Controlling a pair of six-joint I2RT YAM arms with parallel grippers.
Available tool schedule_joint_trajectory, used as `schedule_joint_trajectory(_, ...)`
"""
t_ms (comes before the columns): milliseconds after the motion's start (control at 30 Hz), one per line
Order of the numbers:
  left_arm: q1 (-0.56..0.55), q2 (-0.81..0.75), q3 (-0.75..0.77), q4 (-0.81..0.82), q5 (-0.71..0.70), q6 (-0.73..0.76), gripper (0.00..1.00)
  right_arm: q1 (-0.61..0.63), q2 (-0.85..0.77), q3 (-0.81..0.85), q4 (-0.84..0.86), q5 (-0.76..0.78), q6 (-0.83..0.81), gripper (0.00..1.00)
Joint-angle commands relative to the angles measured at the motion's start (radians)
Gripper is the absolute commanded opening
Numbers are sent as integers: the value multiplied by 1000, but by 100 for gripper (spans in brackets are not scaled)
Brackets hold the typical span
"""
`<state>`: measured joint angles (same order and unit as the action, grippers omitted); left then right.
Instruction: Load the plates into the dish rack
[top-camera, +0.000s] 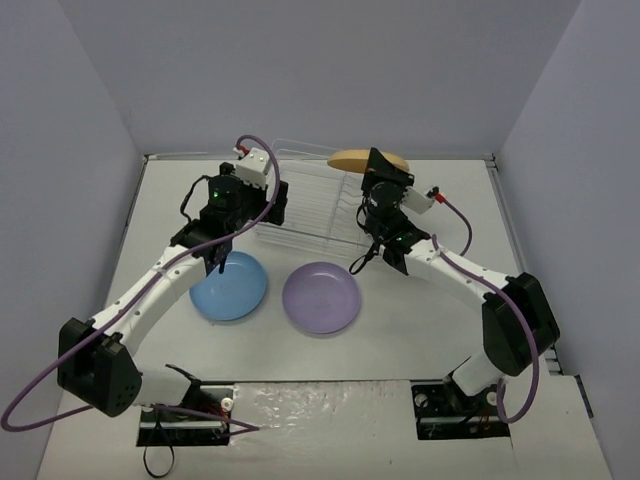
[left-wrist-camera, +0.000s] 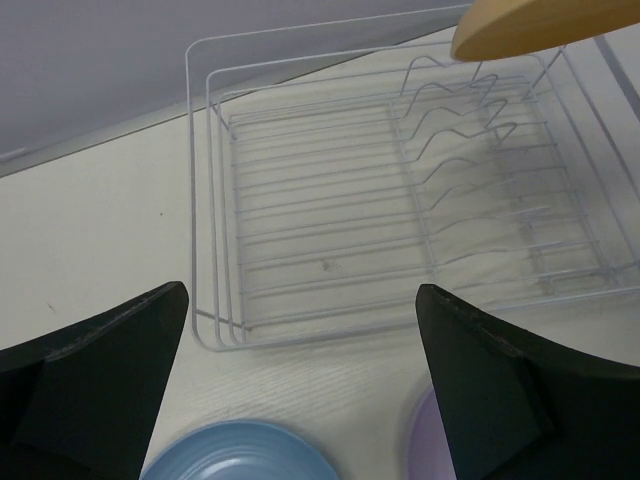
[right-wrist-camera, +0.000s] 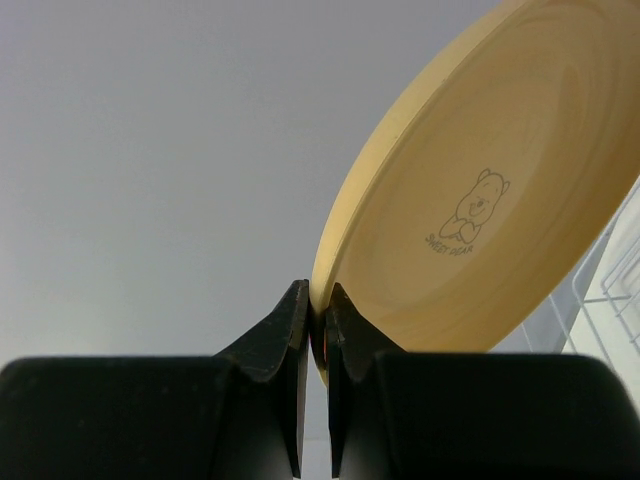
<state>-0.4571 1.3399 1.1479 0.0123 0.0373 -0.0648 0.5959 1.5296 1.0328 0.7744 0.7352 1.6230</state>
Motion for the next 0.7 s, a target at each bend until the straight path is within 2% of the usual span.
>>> schedule_joint_trajectory(0, 26, -100, -54, 80, -73, -42, 97, -2, 26, 52, 69, 152, 50, 0)
schedule_joint_trajectory(267, 126, -179, -179, 103, -67, -104, 97, -4, 109, 137, 87, 186, -25, 0)
schedule_joint_trajectory(433, 239, -220, -234, 111, -62, -164, 97, -13, 163, 192, 103, 187, -52, 0)
schedule_joint_trajectory(667, 279, -264, -252, 99, -77, -184, 97, -30, 218, 235, 100, 164, -54, 0)
